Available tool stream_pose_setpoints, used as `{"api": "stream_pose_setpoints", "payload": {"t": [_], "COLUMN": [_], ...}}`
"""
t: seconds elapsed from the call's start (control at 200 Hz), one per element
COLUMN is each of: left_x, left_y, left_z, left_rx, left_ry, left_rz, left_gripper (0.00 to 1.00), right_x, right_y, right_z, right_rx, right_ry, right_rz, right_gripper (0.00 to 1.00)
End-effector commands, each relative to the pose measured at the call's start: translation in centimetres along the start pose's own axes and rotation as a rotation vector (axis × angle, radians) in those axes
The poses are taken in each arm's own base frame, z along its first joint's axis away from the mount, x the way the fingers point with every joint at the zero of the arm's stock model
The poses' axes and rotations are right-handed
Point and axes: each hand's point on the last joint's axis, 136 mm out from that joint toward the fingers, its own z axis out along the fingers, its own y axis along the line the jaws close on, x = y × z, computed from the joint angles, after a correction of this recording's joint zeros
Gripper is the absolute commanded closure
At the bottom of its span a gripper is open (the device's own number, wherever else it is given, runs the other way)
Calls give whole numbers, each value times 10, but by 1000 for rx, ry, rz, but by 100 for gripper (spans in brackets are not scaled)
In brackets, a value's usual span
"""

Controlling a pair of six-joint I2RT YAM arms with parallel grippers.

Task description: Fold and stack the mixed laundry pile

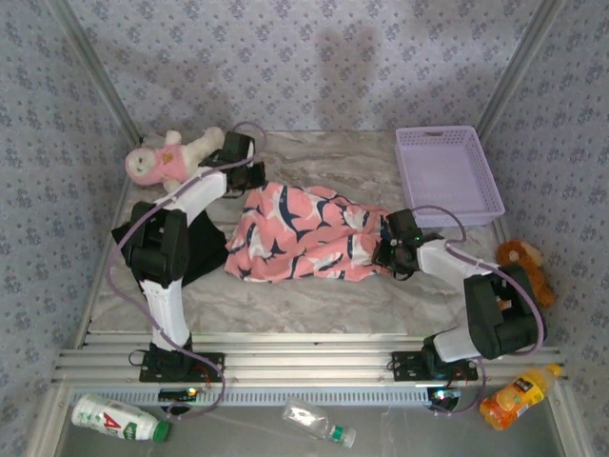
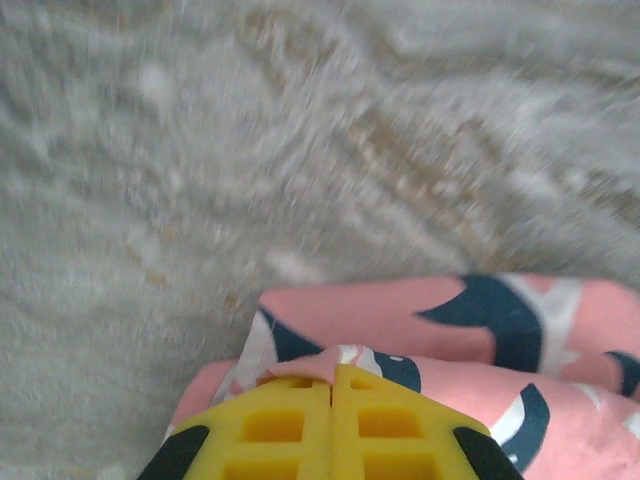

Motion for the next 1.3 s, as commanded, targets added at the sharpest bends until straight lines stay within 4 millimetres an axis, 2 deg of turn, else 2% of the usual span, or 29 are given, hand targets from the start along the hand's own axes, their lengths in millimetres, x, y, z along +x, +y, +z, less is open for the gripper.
{"api": "stream_pose_setpoints", "payload": {"t": [0.0, 0.155, 0.205, 0.24, 0.27, 0.32, 0.35, 0.48, 0.495, 0.555, 0.63, 0.73, 0.834, 0.914, 1.034, 1.139, 1.294], "left_x": [-35, -44, -41, -36, -39, -35, -34, -40, -32, -26, -8, 29, 83, 124, 163, 177, 175], "left_y": [-2, 14, 18, 21, 18, 17, 16, 5, 7, 2, -6, -11, -10, -5, 8, 29, 65], "left_z": [-17, 19, 32, 39, 40, 41, 39, 8, 8, -9, -27, -44, -50, -46, -36, -24, -16], "left_rx": [-10, -68, -83, -92, -90, -89, -84, -51, -55, -35, 11, 54, 70, 58, 0, -88, -237], "left_ry": [-71, -52, -9, 31, 43, 70, 76, 44, 60, 56, 66, 93, 138, 179, 193, 196, 189], "left_rz": [15, 3, -4, -8, -4, 2, 1, -3, -5, -9, -29, -68, -129, -184, -237, -242, -185], "left_gripper": [100, 100, 83, 78, 72, 53, 47, 37, 37, 36, 36, 36, 37, 37, 38, 38, 38], "right_x": [10, 9, 9, 9, 8, 6, 4, -4, -5, -6, -5, -3, -2, -1, -2, -1, 6], "right_y": [-23, -18, -14, -11, -9, -4, -2, 3, 3, 4, 5, 6, 9, 11, 13, 7, -18], "right_z": [6, 9, 9, 8, 7, 4, 1, -11, -12, -12, -12, -13, -14, -15, -17, -19, -25], "right_rx": [104, 77, 64, 54, 46, 27, 20, 14, 15, 14, 6, 4, -13, -26, -34, -1, 107], "right_ry": [40, 48, 52, 53, 51, 47, 43, 7, 0, -3, 3, 1, -11, -14, -20, -7, 47], "right_rz": [32, 26, 22, 15, 9, 0, -7, -26, -28, -43, -50, -56, -62, -63, -65, -79, -141], "right_gripper": [58, 55, 53, 52, 50, 47, 46, 44, 45, 47, 51, 56, 65, 74, 81, 85, 84]}}
